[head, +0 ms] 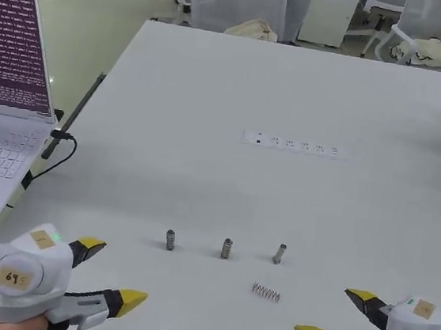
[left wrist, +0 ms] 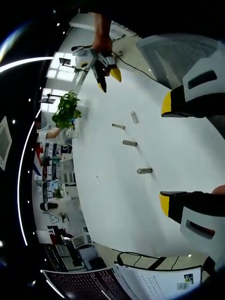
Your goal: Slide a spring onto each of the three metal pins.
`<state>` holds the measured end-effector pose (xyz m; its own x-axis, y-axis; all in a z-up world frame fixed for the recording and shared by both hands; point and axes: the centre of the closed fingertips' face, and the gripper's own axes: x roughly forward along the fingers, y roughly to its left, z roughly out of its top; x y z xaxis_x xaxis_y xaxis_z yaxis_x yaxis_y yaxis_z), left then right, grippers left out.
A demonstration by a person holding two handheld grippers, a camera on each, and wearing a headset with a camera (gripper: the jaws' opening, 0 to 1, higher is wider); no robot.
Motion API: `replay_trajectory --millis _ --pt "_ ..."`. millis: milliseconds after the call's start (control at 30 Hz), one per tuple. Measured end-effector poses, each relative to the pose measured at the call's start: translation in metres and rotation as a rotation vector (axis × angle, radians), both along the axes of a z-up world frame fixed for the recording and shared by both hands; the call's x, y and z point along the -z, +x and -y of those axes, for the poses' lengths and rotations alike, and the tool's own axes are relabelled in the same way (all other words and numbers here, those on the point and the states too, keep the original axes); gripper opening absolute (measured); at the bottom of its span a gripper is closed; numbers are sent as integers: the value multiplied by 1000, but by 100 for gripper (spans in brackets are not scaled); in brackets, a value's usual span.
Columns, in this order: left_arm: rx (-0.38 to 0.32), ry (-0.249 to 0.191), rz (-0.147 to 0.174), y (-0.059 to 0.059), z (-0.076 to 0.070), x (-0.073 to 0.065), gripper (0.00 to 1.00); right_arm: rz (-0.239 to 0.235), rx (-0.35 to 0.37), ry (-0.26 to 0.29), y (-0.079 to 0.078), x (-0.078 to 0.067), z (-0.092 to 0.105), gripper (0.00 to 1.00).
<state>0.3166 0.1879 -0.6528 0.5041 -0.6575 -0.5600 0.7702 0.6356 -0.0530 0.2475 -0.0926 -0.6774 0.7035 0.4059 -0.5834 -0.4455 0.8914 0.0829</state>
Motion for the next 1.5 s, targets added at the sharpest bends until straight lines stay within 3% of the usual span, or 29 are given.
replay_trajectory --millis 500,1133,1500 --pt "22 12 4 2 5 0 60 -2 -37 -6 -1 -2 -3 71" --pt "191 45 25 1 55 5 59 -30 -76 -17 -3 -5 -9 74" --pt "324 71 38 -2 96 10 58 -34 -78 -13 -5 -6 -13 74"
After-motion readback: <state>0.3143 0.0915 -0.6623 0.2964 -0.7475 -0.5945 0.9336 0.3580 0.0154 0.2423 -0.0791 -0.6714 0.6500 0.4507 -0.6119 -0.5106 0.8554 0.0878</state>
